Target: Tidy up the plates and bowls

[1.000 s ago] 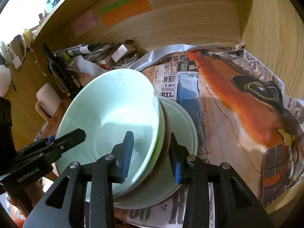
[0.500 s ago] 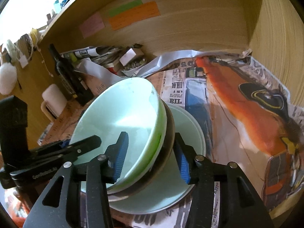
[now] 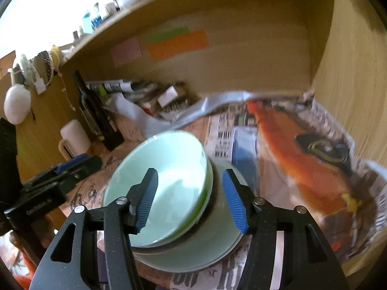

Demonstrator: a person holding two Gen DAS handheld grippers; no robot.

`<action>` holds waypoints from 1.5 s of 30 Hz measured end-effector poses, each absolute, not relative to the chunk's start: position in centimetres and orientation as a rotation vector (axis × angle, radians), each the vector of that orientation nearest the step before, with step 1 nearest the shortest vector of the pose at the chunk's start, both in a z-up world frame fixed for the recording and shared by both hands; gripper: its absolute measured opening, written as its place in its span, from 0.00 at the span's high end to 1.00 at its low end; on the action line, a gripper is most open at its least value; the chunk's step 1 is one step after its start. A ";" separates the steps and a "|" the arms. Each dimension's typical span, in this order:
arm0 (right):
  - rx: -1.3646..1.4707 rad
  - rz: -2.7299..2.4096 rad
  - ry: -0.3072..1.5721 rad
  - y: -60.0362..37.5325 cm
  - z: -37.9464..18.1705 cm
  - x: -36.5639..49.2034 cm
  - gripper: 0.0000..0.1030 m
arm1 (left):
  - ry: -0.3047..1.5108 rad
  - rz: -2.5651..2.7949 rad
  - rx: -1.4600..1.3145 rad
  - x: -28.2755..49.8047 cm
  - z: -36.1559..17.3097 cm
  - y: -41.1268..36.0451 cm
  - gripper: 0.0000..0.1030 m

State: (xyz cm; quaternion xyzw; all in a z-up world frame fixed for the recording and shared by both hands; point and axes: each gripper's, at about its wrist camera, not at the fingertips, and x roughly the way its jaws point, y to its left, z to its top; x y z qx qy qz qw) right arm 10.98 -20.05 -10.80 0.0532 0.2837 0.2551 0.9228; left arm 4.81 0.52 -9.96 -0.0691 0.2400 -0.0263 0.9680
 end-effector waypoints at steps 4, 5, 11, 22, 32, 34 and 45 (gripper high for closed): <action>0.097 0.523 0.489 -20.4 -8.5 9.3 0.47 | 0.403 -0.059 -0.114 3.1 -7.8 0.4 0.42; 0.092 0.521 0.469 -20.5 -8.1 9.0 0.46 | 0.380 -0.063 -0.104 2.4 -7.1 0.3 0.39; 0.069 0.505 0.324 -21.0 -5.4 5.9 0.32 | 0.265 -0.065 -0.059 -0.5 -4.8 -0.4 0.14; 0.073 0.516 0.226 -21.2 -4.1 3.2 0.01 | 0.183 -0.060 -0.047 -3.9 -3.6 -0.5 0.02; 0.073 0.518 0.216 -21.0 -4.2 2.8 0.00 | 0.169 -0.047 -0.048 -4.5 -3.6 -0.2 0.01; 0.074 0.520 0.217 -20.9 -4.2 2.7 0.00 | 0.169 -0.045 -0.047 -4.5 -3.6 -0.2 0.01; 0.075 0.525 0.215 -21.0 -4.2 2.8 0.00 | 0.176 -0.048 -0.045 -4.2 -3.9 0.0 0.01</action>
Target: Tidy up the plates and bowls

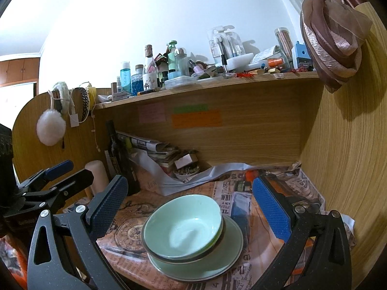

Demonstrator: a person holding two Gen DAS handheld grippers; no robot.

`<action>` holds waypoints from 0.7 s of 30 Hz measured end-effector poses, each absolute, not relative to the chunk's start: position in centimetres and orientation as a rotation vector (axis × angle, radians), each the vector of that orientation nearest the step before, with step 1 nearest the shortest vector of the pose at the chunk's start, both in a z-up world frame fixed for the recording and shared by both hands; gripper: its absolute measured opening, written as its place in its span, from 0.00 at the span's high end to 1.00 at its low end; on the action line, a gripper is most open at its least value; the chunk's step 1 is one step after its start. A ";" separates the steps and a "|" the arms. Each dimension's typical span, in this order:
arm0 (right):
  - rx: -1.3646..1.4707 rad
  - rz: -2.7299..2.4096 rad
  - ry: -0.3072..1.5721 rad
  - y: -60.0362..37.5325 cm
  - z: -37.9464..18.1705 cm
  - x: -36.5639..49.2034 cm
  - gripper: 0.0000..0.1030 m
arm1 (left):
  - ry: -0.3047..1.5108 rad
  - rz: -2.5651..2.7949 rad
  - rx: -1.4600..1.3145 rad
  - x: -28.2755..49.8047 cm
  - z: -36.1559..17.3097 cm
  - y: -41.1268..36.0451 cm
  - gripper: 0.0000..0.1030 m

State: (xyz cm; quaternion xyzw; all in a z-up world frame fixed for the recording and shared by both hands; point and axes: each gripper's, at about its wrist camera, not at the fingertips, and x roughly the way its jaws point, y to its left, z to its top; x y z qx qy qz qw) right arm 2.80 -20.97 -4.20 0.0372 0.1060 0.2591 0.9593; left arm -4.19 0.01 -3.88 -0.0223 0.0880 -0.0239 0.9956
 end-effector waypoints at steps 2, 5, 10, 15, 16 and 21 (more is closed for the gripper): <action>0.077 0.527 0.215 -21.0 -4.2 2.9 0.00 | 0.178 -0.049 -0.046 -4.2 -3.9 0.0 0.01; 0.077 0.527 0.216 -20.9 -4.2 2.9 0.00 | 0.182 -0.050 -0.046 -4.0 -4.0 0.0 0.01; 0.079 0.528 0.215 -20.7 -4.1 2.8 0.00 | 0.189 -0.049 -0.041 -3.7 -4.2 0.1 0.01; 0.080 0.528 0.216 -20.7 -4.2 2.8 0.00 | 0.194 -0.049 -0.041 -3.6 -4.4 0.1 0.01; 0.081 0.529 0.216 -20.7 -4.2 2.7 0.00 | 0.195 -0.048 -0.040 -3.6 -4.4 0.1 0.01; 0.081 0.528 0.217 -20.5 -4.2 2.6 0.00 | 0.194 -0.048 -0.040 -3.6 -4.4 0.1 0.01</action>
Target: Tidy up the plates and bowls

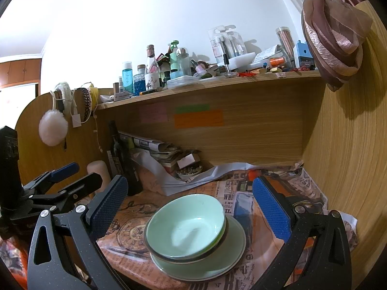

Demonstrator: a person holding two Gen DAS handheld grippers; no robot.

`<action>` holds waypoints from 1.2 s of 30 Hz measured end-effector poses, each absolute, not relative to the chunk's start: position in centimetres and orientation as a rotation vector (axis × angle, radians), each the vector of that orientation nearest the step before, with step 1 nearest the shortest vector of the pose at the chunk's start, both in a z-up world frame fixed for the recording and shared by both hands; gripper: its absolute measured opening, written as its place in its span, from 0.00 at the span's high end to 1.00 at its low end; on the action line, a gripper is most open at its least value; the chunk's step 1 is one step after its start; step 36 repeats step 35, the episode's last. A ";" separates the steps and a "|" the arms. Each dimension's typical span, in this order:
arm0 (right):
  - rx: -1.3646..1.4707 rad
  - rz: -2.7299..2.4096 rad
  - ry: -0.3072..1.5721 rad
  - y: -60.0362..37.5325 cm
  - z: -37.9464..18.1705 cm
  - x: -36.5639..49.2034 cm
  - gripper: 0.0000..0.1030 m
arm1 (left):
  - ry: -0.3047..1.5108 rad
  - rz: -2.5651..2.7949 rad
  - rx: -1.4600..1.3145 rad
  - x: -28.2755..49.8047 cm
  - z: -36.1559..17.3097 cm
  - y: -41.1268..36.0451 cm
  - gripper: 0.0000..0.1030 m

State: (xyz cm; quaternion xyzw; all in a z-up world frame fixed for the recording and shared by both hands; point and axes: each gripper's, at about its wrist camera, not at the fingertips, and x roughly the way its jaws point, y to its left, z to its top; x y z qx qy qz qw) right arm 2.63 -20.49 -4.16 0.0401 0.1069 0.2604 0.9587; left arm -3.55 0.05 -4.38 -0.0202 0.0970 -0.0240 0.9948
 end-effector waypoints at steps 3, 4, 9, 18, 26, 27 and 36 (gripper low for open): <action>0.081 0.526 0.217 -20.4 -4.2 2.4 0.00 | 0.194 -0.049 -0.040 -3.5 -4.4 0.1 0.01; 0.082 0.526 0.217 -20.3 -4.2 2.4 0.00 | 0.194 -0.049 -0.040 -3.5 -4.4 0.1 0.01; 0.082 0.526 0.218 -20.3 -4.3 2.4 0.00 | 0.189 -0.051 -0.038 -3.4 -4.4 0.1 0.00; 0.082 0.525 0.219 -20.3 -4.3 2.5 0.00 | 0.191 -0.070 -0.036 -3.2 -4.5 0.1 0.00; 0.081 0.525 0.228 -20.0 -4.6 2.6 0.00 | 0.185 -0.075 -0.042 -3.2 -4.5 0.2 0.00; 0.081 0.523 0.228 -20.0 -4.6 2.6 0.00 | 0.185 -0.076 -0.043 -3.2 -4.5 0.2 0.00; 0.080 0.518 0.244 -19.7 -5.2 3.1 0.00 | 0.195 -0.088 -0.043 -2.8 -4.7 0.1 0.00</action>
